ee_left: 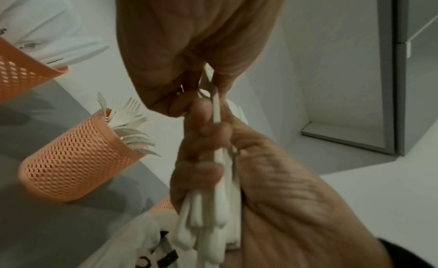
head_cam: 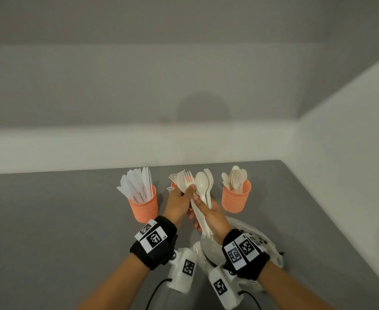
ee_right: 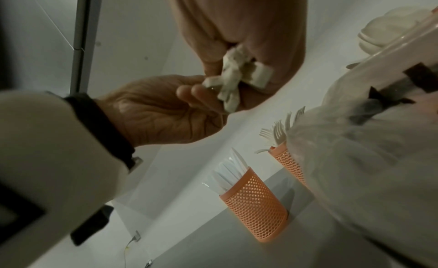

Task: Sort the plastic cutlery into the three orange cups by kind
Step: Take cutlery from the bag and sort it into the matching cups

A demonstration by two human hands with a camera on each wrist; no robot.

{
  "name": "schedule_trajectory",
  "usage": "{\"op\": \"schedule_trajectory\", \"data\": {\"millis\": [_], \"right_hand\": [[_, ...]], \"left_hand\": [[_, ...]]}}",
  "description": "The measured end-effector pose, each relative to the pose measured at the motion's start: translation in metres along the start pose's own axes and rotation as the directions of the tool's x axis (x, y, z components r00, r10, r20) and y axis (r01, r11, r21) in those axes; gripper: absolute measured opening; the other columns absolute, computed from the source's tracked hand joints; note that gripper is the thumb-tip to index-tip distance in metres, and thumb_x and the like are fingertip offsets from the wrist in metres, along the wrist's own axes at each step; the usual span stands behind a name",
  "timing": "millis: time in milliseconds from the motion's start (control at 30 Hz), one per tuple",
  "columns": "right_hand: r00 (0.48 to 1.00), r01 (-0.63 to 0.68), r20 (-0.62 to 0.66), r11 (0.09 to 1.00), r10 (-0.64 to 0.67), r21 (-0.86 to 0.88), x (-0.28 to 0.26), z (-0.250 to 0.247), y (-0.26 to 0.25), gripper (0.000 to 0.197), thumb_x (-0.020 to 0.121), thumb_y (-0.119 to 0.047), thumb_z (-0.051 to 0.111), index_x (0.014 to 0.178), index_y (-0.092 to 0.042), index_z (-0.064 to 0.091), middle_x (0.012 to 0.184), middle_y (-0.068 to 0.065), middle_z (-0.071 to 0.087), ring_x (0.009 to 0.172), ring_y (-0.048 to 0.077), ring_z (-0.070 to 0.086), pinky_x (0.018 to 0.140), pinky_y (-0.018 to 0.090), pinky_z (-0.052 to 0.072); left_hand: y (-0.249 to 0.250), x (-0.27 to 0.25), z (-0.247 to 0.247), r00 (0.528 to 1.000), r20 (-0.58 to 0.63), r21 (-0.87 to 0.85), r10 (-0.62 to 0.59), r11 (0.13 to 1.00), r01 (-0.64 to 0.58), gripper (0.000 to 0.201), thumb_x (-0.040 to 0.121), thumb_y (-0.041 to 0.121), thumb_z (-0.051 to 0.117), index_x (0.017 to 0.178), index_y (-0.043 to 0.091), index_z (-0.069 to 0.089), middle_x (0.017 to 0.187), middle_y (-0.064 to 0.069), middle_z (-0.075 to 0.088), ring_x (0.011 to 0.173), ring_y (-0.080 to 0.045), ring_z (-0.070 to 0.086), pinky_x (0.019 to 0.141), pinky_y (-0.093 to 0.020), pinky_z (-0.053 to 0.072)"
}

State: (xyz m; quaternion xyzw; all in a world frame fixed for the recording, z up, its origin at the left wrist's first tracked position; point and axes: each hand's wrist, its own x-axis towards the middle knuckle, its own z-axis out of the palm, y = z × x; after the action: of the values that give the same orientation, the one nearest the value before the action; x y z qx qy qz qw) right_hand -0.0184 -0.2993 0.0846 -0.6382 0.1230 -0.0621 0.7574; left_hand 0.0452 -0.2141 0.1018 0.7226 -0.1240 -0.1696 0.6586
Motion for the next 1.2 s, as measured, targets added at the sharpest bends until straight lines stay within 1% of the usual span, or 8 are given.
{"op": "schedule_trajectory", "data": {"millis": [267, 500, 633, 767, 867, 967, 1067, 1200], "right_hand": [[0.999, 0.030, 0.010, 0.998, -0.031, 0.059, -0.004, 0.000, 0.000, 0.020, 0.098, -0.029, 0.043, 0.098, -0.014, 0.057, 0.073, 0.014, 0.066, 0.051, 0.018, 0.065, 0.045, 0.026, 0.053], [0.997, -0.057, -0.056, 0.998, 0.058, 0.020, -0.001, -0.018, 0.001, 0.029, 0.097, -0.036, 0.043, 0.100, -0.009, 0.053, 0.051, -0.003, 0.037, 0.038, 0.006, 0.037, 0.038, 0.020, 0.036], [0.971, -0.184, 0.189, 0.961, 0.145, 0.208, -0.005, -0.017, -0.015, 0.033, 0.092, -0.048, 0.041, 0.081, -0.019, 0.050, 0.040, -0.010, 0.026, 0.031, 0.003, 0.023, 0.033, 0.016, 0.022], [0.881, -0.322, 0.422, 0.924, 0.213, 0.205, -0.011, -0.011, -0.022, 0.037, 0.090, -0.036, 0.043, 0.057, -0.022, 0.051, 0.034, -0.010, 0.027, 0.024, 0.003, 0.022, 0.029, 0.013, 0.020], [0.821, -0.391, 0.495, 0.912, 0.284, 0.127, -0.012, -0.013, -0.020, 0.044, 0.093, -0.024, 0.037, 0.050, -0.022, 0.048, 0.034, -0.010, 0.032, 0.025, 0.003, 0.026, 0.031, 0.014, 0.027], [0.894, -0.289, 0.333, 0.954, 0.298, -0.078, -0.013, -0.012, -0.018, 0.028, 0.093, -0.021, 0.043, 0.066, -0.016, 0.050, 0.044, -0.005, 0.045, 0.038, 0.008, 0.044, 0.047, 0.021, 0.045], [0.991, -0.014, 0.121, 0.951, 0.054, -0.310, -0.012, -0.003, -0.009, 0.013, 0.093, -0.010, 0.047, 0.087, -0.021, 0.052, 0.063, 0.000, 0.053, 0.054, 0.008, 0.053, 0.058, 0.022, 0.048], [0.999, -0.046, -0.007, 0.992, 0.045, -0.115, -0.007, -0.003, -0.005, 0.015, 0.097, -0.014, 0.037, 0.090, -0.021, 0.048, 0.057, -0.007, 0.038, 0.039, 0.002, 0.036, 0.043, 0.021, 0.034]], "left_hand": [[0.003, 0.007, -0.006, 0.978, -0.203, -0.129, -0.053, 0.991, 0.027, 0.023, 0.097, 0.015, 0.040, 0.087, 0.005, 0.059, 0.074, -0.011, 0.064, 0.070, -0.026, 0.063, 0.068, -0.033, 0.053], [0.023, 0.008, -0.021, 0.943, -0.332, -0.293, 0.004, 0.950, -0.108, 0.033, 0.096, 0.014, 0.045, 0.063, 0.016, 0.042, 0.033, 0.009, 0.039, 0.031, -0.003, 0.034, 0.039, -0.017, 0.030], [0.016, -0.002, -0.017, 0.998, -0.054, -0.263, -0.019, 0.965, 0.004, 0.031, 0.088, 0.033, 0.059, 0.063, 0.016, 0.051, 0.040, 0.010, 0.033, 0.037, -0.005, 0.026, 0.041, -0.018, 0.024], [0.011, -0.008, -0.011, 0.959, 0.281, -0.223, -0.045, 0.968, 0.111, 0.053, 0.076, 0.062, 0.058, 0.069, 0.010, 0.056, 0.042, 0.002, 0.047, 0.034, -0.007, 0.032, 0.040, -0.016, 0.019], [0.011, -0.009, -0.008, 0.954, 0.301, -0.221, 0.006, 0.973, 0.063, 0.050, 0.080, 0.048, 0.063, 0.092, -0.001, 0.063, 0.050, -0.002, 0.053, 0.032, -0.005, 0.031, 0.036, -0.014, 0.021], [0.016, -0.008, -0.002, 0.991, 0.137, -0.202, -0.014, 0.978, 0.042, 0.029, 0.082, 0.027, 0.068, 0.093, 0.002, 0.064, 0.067, -0.009, 0.061, 0.044, -0.009, 0.053, 0.042, -0.018, 0.042], [0.014, -0.003, 0.005, 0.997, -0.067, -0.071, 0.034, 0.997, -0.039, 0.025, 0.080, 0.020, 0.070, 0.095, 0.001, 0.062, 0.073, -0.006, 0.065, 0.067, -0.018, 0.065, 0.059, -0.023, 0.052], [0.014, -0.002, 0.006, 0.994, -0.110, -0.026, 0.026, 0.999, -0.029, 0.028, 0.086, 0.032, 0.063, 0.087, 0.003, 0.064, 0.070, -0.009, 0.066, 0.058, -0.012, 0.062, 0.056, -0.022, 0.050]]}}
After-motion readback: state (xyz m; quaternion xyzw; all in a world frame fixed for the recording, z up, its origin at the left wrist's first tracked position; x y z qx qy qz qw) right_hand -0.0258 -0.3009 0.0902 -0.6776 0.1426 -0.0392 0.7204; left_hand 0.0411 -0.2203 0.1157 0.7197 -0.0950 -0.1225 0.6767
